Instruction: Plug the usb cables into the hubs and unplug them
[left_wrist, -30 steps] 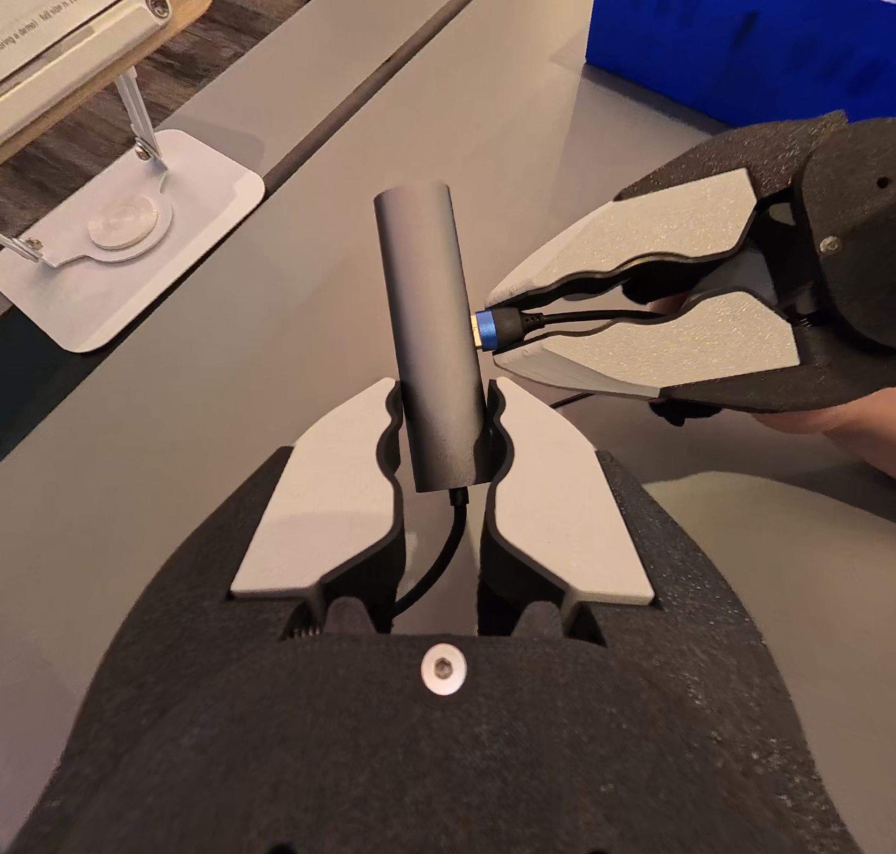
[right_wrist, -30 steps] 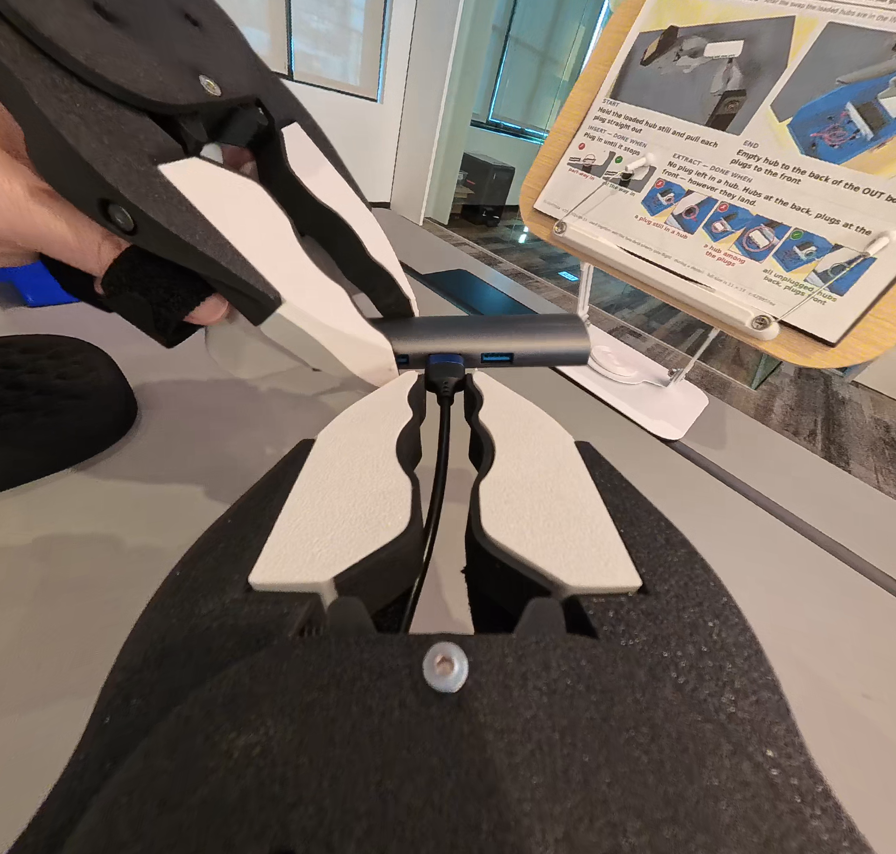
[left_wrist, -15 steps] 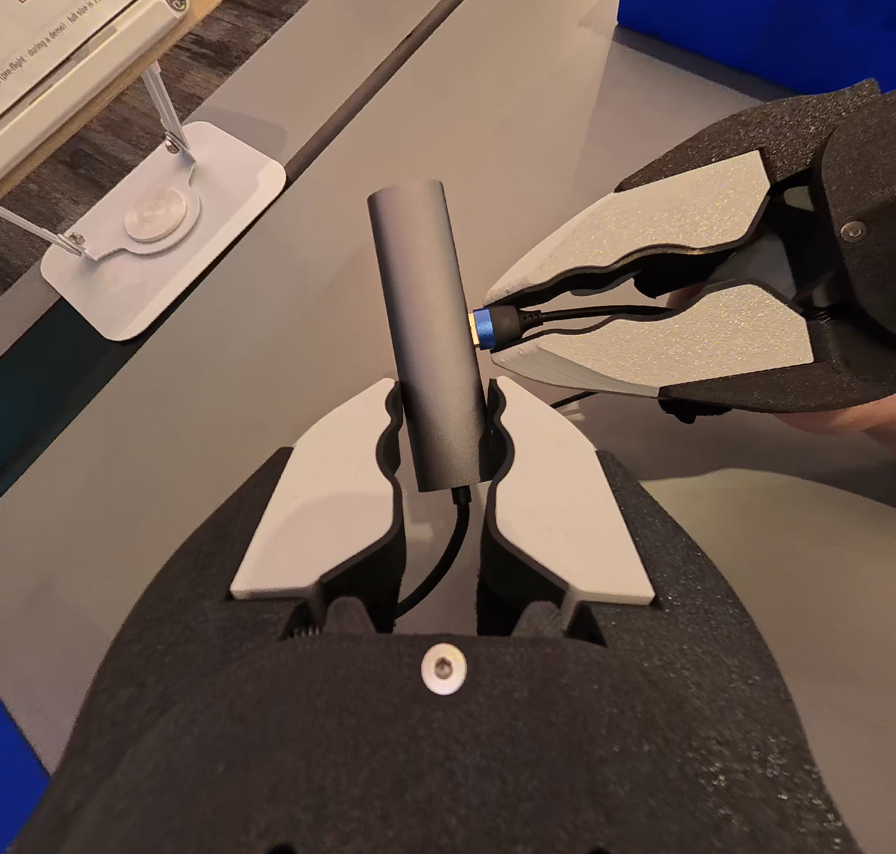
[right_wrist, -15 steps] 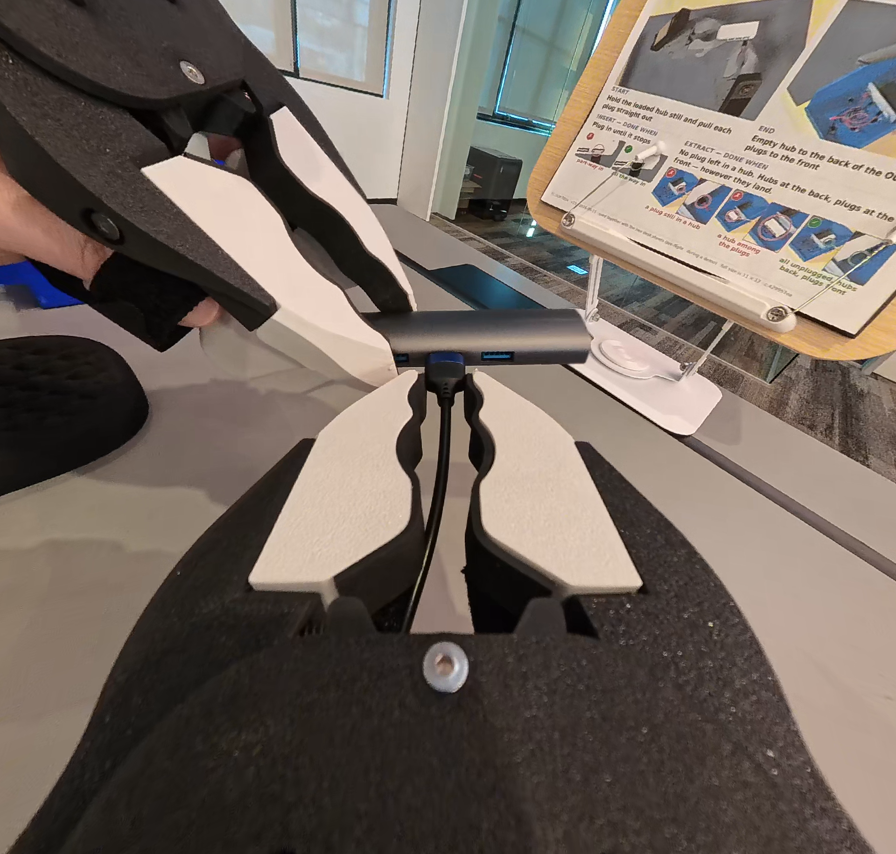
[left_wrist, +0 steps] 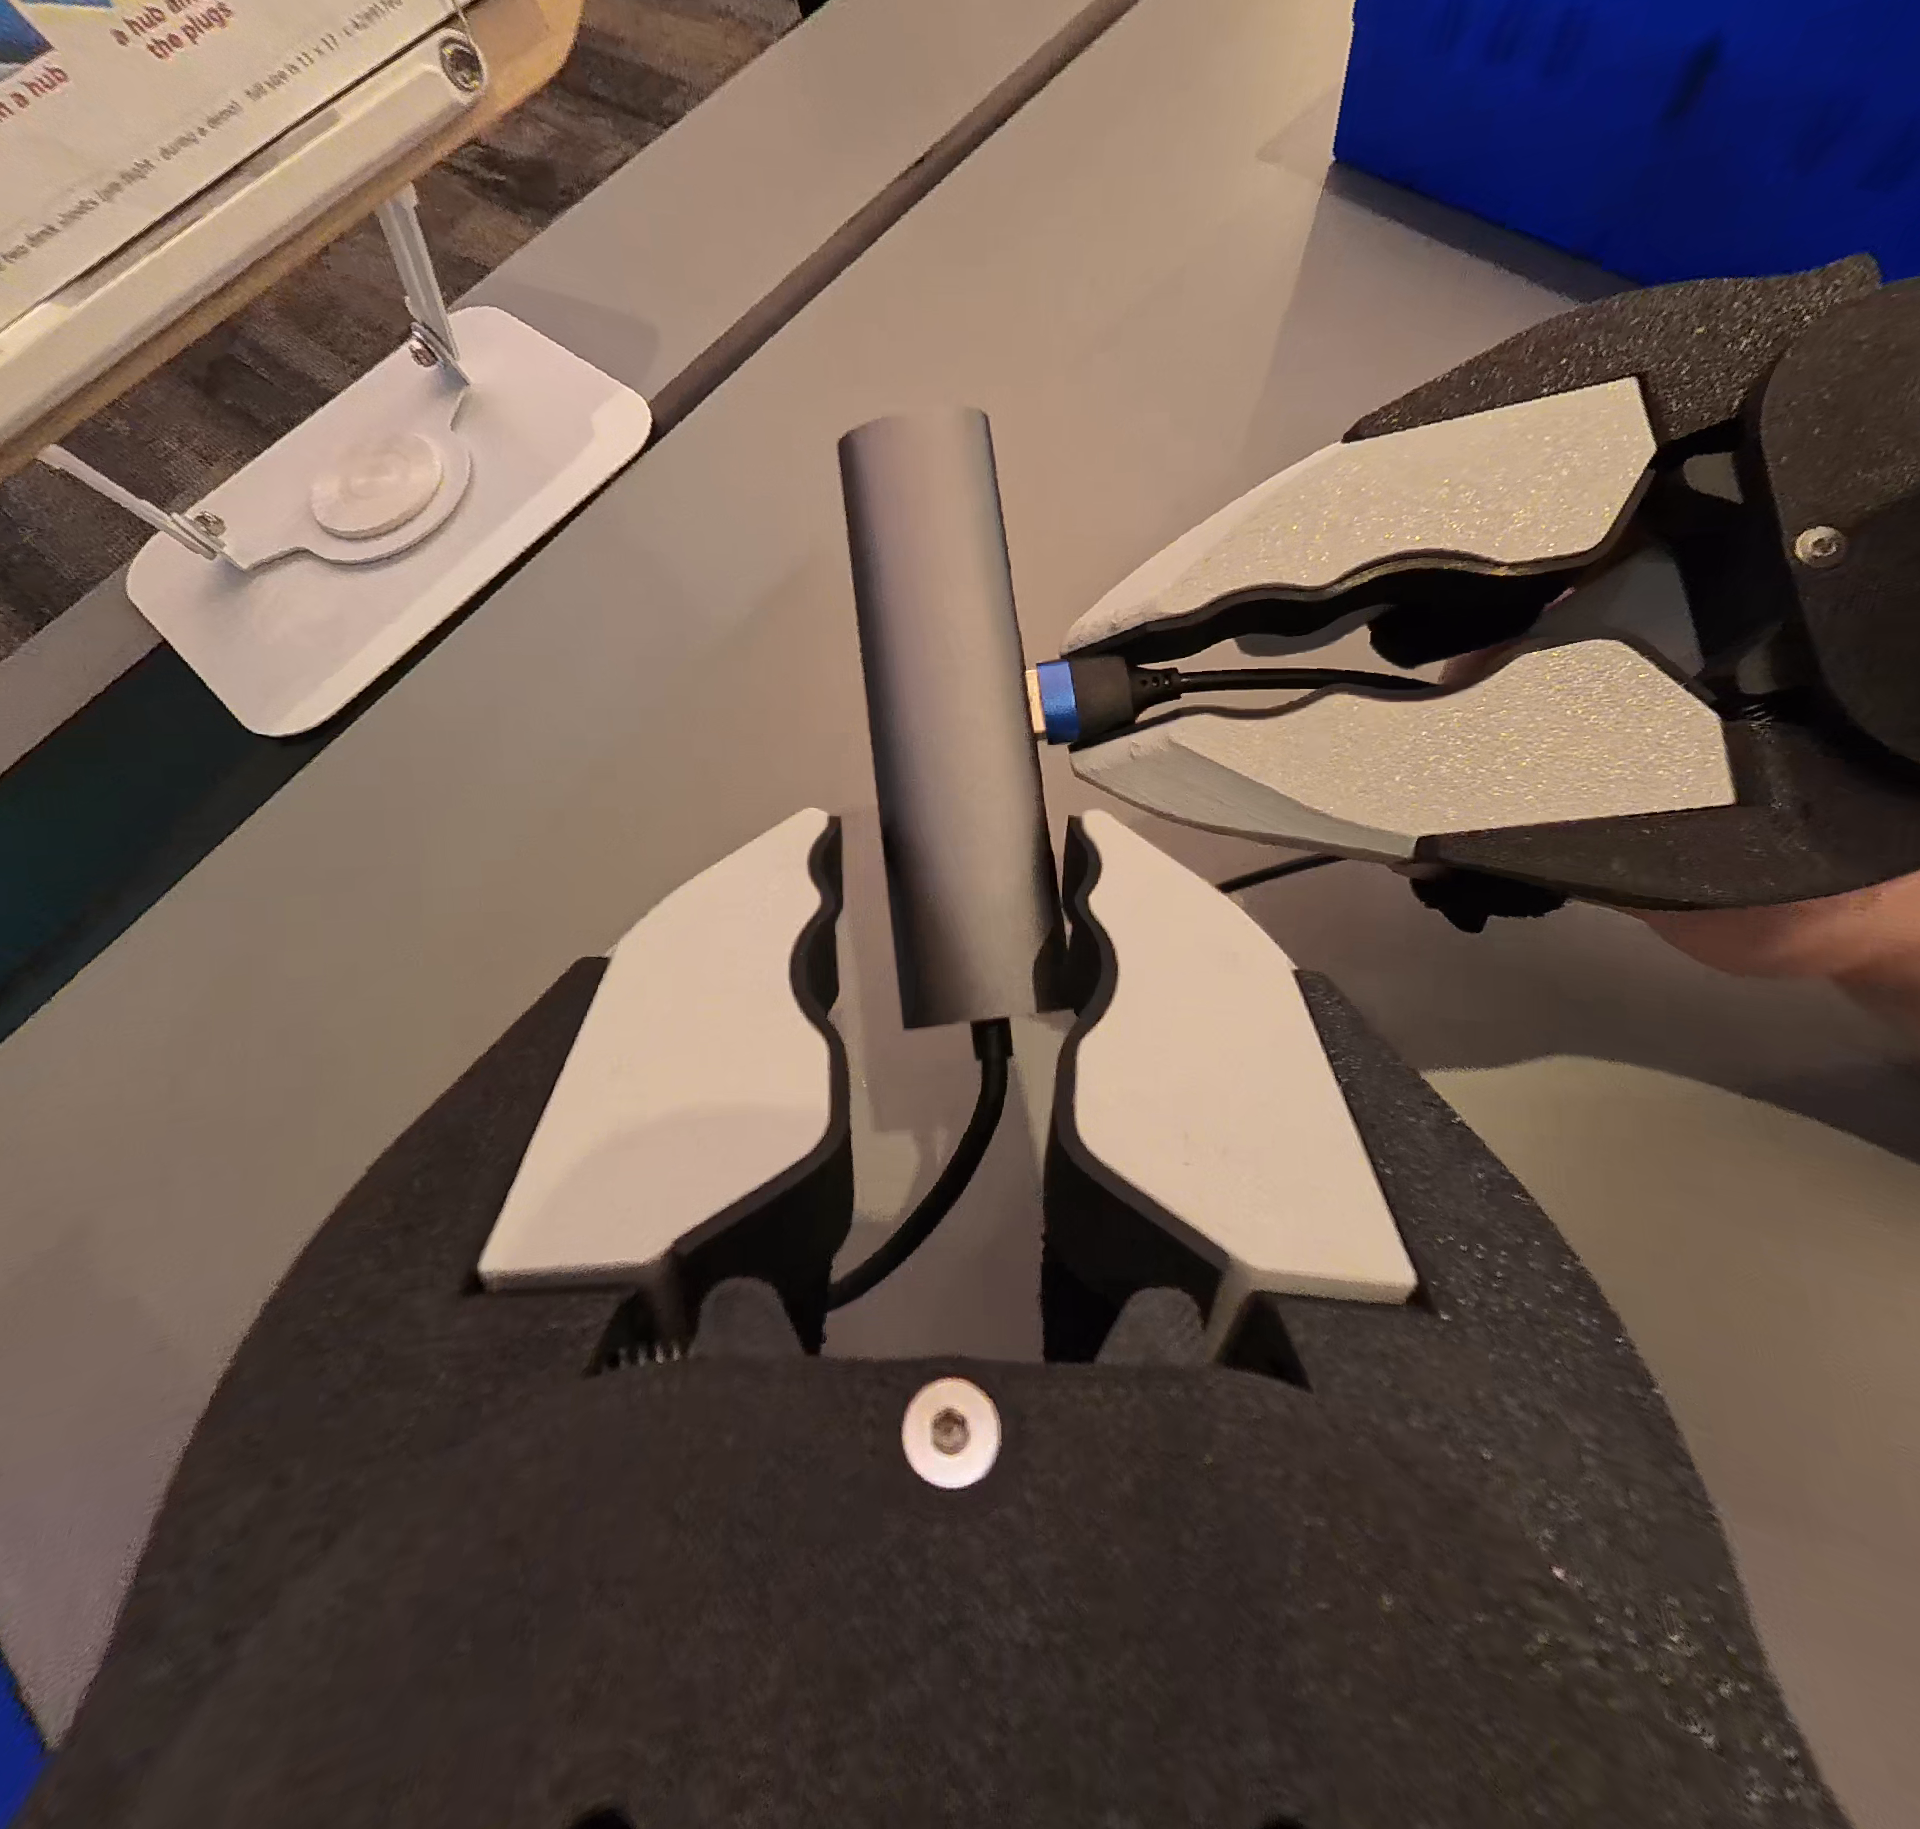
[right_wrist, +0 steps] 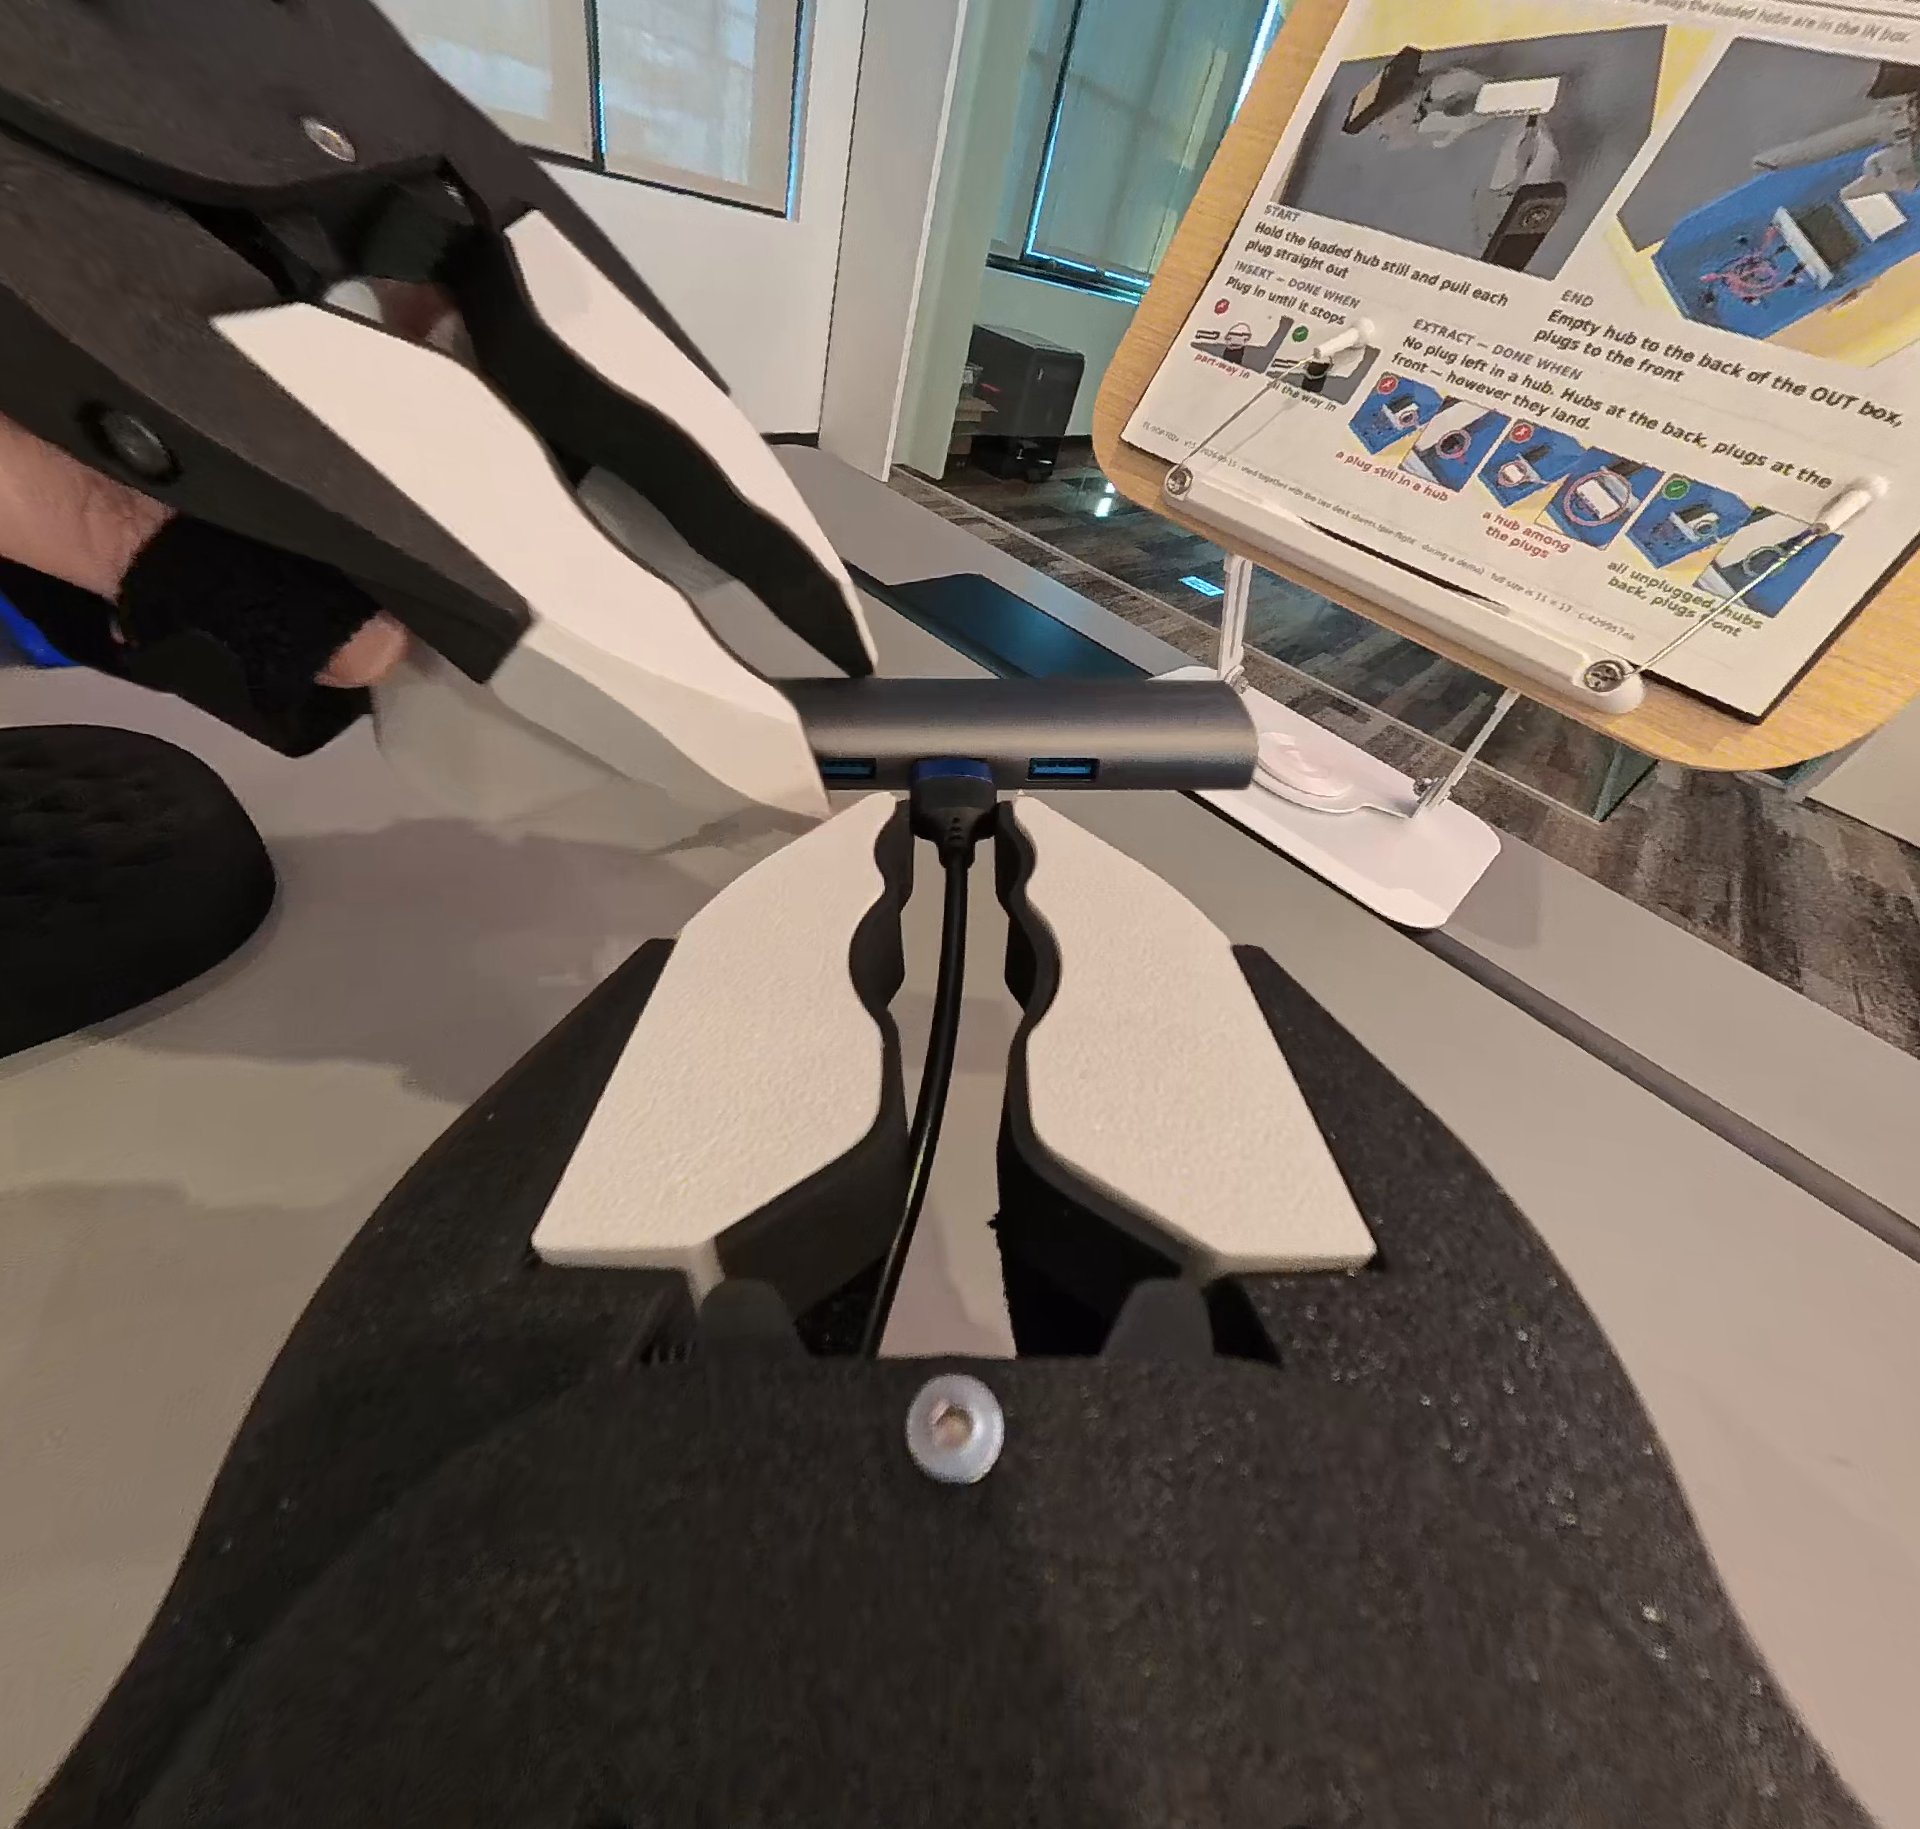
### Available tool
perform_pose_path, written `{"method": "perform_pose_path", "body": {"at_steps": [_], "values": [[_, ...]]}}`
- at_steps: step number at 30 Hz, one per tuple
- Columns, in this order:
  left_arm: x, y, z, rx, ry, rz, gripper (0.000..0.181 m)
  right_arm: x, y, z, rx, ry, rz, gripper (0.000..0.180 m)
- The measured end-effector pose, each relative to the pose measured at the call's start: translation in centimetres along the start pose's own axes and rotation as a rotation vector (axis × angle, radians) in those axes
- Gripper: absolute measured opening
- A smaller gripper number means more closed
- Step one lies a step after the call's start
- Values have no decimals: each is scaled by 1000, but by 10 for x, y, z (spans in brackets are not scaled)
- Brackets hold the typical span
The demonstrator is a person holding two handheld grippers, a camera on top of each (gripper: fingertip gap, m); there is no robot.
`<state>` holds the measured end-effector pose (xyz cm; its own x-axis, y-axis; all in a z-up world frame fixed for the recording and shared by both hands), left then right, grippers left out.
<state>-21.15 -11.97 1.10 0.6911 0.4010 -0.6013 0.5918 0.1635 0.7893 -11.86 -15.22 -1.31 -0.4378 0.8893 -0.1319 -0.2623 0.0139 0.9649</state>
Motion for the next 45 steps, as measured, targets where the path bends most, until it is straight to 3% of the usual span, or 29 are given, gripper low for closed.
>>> {"method": "perform_pose_path", "body": {"at_steps": [3, 13, 24, 32, 38, 45], "values": [[-8, -2, -3, -38, 3, 42, 50, -2, -1, 5, 19, -11, 4, 15], [-63, -22, -16, -222, -4, 244, 46, -14, 6, 32, 44, -47, -32, 15], [-71, -42, -19, -259, -21, 234, 43, -60, 56, 109, 26, -143, -92, 15], [-69, -47, -4, -267, -88, 240, 43, -133, 93, 195, -45, -254, -295, 15], [-77, -54, 10, -251, -113, 228, 43, -222, 70, 295, 13, -395, -620, 14], [-88, -46, 28, -219, -112, 243, 43, -282, 35, 353, 120, -406, -696, 14]]}}
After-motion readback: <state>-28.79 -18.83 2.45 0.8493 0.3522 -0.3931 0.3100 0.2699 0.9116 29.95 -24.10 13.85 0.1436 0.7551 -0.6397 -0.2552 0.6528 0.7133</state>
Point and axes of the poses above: each gripper's, where its closed fingertips meet, x out along the fingers, y out of its top, z = x × y across the jaws, the point moved 6 cm from there along -x, back along the fingers, and after that the axes turned 2 degrees about -z, right-handed, at the moved point
